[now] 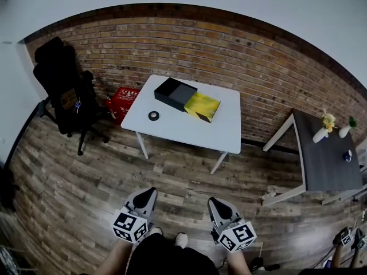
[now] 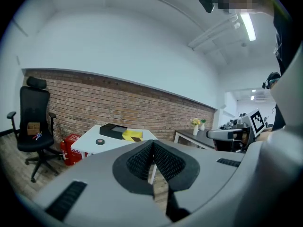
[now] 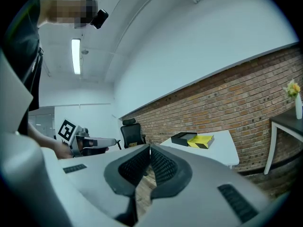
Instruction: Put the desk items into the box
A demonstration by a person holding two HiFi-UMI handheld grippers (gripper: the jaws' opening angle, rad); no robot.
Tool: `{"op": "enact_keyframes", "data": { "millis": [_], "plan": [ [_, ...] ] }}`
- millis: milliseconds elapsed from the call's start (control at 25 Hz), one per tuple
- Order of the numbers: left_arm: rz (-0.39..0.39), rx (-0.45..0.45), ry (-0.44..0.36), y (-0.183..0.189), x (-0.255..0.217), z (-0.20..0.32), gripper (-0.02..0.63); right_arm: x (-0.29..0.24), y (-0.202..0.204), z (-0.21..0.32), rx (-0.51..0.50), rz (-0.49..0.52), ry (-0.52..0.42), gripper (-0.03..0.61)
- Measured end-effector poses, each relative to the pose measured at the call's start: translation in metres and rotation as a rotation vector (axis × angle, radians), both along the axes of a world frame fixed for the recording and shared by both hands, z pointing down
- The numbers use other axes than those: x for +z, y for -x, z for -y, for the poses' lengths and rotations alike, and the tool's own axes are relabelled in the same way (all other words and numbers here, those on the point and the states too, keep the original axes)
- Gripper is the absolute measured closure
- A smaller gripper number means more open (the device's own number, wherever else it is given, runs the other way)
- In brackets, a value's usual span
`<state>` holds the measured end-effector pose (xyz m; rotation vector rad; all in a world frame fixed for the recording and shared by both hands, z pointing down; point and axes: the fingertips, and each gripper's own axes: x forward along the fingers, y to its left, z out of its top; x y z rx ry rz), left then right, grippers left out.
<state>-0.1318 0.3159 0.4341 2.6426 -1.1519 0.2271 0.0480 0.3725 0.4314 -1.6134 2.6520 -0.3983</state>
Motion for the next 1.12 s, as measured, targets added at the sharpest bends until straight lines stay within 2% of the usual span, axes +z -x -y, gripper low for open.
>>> {"op": "enact_keyframes", "data": {
  "millis": [320, 640, 880, 1120],
  "plan": [
    [-0.001, -0.027, 0.009, -0.01, 0.005, -0.016, 0.6, 0.009, -0.019, -0.012, -0.011, 0.013, 0.015, 0.556],
    [-0.003, -0.053, 0.004, -0.011, 0.004, -0.012, 0.6, 0.011, -0.019, -0.006, -0.034, 0.027, 0.014, 0.555],
    [0.005, -0.056, 0.004, -0.008, 0.004, 0.005, 0.6, 0.011, -0.009, 0.012, -0.054, -0.014, 0.001, 0.555],
    [0.008, -0.062, 0.022, -0.002, 0.019, 0.042, 0.6, 0.015, -0.004, 0.046, -0.03, 0.002, 0.01, 0.555]
  ]
}}
